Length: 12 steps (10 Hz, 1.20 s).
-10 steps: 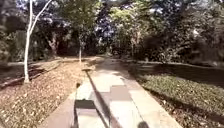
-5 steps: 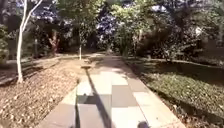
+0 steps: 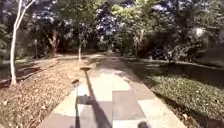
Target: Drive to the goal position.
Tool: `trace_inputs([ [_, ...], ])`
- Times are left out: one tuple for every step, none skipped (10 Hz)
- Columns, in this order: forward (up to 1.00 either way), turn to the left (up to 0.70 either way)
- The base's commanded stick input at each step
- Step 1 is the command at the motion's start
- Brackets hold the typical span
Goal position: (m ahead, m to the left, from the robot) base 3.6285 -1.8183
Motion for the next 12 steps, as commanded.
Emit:
trace_inputs([
  [0.50, -0.05],
  [0.50, -0.13],
  [0.50, -0.21],
  [0.50, -0.30],
  [0.50, -0.38],
  [0.50, -0.46],
  [0.50, -0.44],
  [0.50, -0.33],
  [0.50, -0.22],
  [0.50, -0.11],
  [0.50, 0.00],
  [0.50, 0.00],
])
